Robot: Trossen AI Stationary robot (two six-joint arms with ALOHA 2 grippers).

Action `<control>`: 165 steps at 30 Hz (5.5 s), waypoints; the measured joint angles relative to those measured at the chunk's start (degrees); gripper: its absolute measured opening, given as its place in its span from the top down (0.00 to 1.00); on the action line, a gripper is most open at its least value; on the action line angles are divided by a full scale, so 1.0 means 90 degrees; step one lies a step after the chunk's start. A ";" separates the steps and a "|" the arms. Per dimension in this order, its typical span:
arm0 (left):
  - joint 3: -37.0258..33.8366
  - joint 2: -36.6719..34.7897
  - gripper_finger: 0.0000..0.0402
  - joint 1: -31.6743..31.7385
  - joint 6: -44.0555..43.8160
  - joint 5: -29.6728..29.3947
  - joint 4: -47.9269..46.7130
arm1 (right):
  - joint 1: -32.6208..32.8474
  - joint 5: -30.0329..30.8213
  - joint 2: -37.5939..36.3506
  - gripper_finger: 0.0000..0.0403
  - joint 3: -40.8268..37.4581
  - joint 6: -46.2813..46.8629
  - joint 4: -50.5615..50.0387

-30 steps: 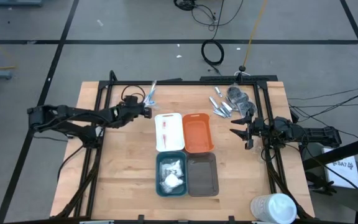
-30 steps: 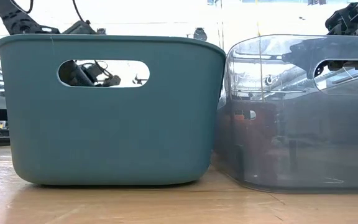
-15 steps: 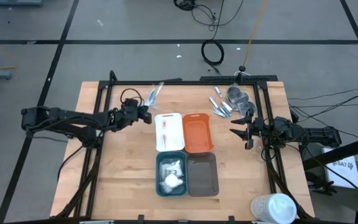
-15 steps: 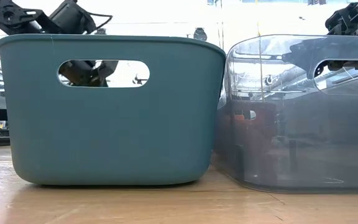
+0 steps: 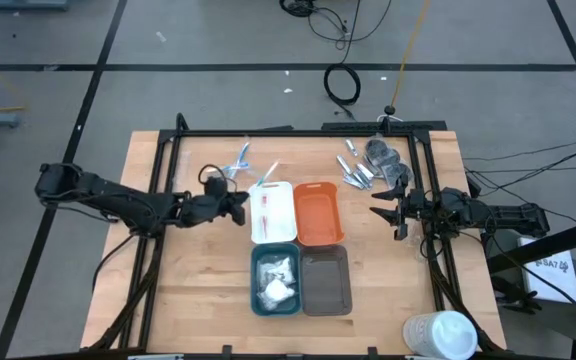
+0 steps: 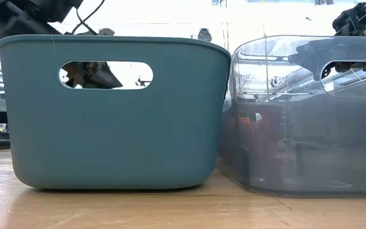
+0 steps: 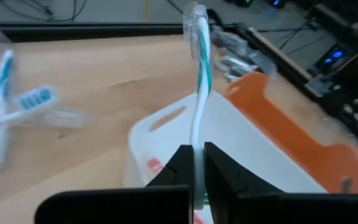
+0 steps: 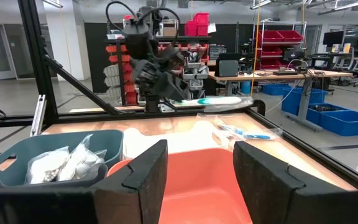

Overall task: Pick & Place Travel size toiletries
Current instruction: Put the green toothbrush into the white bin, then put the top blue toothbrush into the white bin

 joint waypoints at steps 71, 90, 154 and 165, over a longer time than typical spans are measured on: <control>-0.0002 0.2931 0.75 -0.1876 -0.2257 -0.1489 0.2835 | 0.0000 0.0001 0.0000 0.57 -0.0002 -0.0002 0.0000; 0.0002 0.0926 0.65 -0.1368 0.1718 -0.1399 0.3456 | 0.0000 0.0000 -0.0002 0.57 0.0000 -0.0002 0.0000; 0.0002 0.1229 0.36 0.5007 0.3319 0.2504 -0.1578 | 0.0002 0.0000 0.0000 0.57 0.0000 0.0000 0.0000; 0.0003 0.1222 0.36 0.5174 0.3642 0.3303 -0.1791 | 0.0002 0.0000 -0.0002 0.57 -0.0001 -0.0001 0.0002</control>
